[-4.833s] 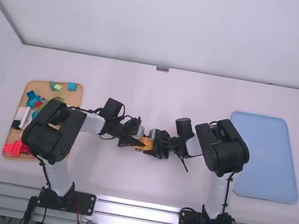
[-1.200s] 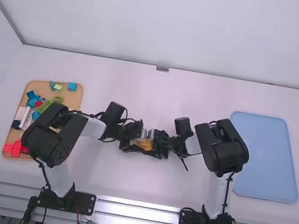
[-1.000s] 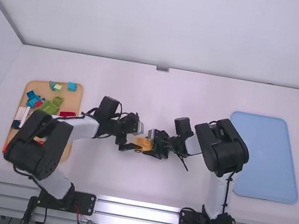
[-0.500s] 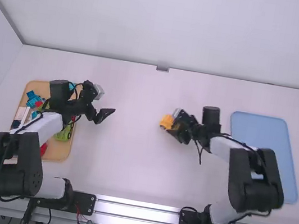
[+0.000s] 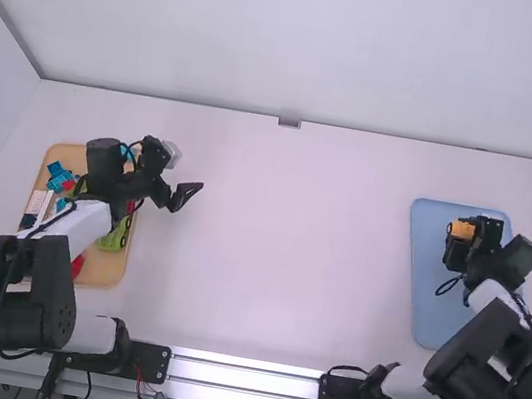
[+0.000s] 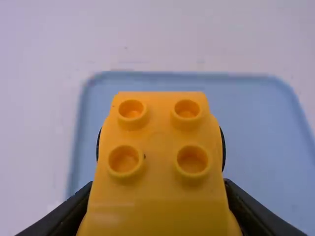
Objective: Assemble lego blocks to make yellow taxi
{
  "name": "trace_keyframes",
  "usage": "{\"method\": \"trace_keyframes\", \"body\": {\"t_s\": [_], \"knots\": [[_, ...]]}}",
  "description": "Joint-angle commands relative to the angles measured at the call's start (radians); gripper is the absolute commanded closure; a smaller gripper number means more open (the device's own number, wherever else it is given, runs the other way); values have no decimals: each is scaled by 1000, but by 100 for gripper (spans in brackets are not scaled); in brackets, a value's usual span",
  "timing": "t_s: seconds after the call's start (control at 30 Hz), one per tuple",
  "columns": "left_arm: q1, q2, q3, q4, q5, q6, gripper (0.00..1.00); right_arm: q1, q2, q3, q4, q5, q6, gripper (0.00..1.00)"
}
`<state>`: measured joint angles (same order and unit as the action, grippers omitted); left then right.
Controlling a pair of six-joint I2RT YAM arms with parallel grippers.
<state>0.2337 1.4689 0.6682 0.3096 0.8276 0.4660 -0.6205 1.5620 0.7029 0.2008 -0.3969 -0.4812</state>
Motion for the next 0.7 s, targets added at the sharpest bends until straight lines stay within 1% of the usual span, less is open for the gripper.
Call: {"method": "trace_keyframes", "body": {"t_s": [0.0,0.07,0.1,0.13,0.17,0.2,0.27,0.33,0.37,0.47,0.53,0.63,0.67], "knots": [[-4,-12,-5,8,-6,-32,1,-34,82,4,20,-1,93,43],[-5,-12,-5,18,-48,-61,1,-69,150,4,38,29,130,42],[-5,-12,-5,19,-56,-67,1,-70,153,4,39,32,133,42],[-6,-13,-5,26,-122,-124,1,-73,169,4,41,44,145,38],[-8,-13,-5,29,-140,-141,1,-72,171,4,41,47,145,38],[-17,-13,-5,39,-194,-182,1,-69,174,4,38,55,144,37],[-37,-24,-5,42,-246,-215,1,-49,166,4,34,82,144,30],[-49,-39,-5,39,-244,-215,1,-37,152,5,20,104,145,19],[-61,-55,-5,39,-247,-215,1,-23,130,5,-1,125,145,1],[-85,-97,-5,29,-293,-215,1,13,77,5,-40,190,181,1],[-113,-158,-5,-9,-364,-216,1,51,8,5,-83,233,216,1],[-139,-239,-5,-60,-411,-215,1,93,-94,5,-152,249,215,1],[-153,-294,-5,-88,-426,-216,1,116,-155,5,-187,248,216,1]]}}
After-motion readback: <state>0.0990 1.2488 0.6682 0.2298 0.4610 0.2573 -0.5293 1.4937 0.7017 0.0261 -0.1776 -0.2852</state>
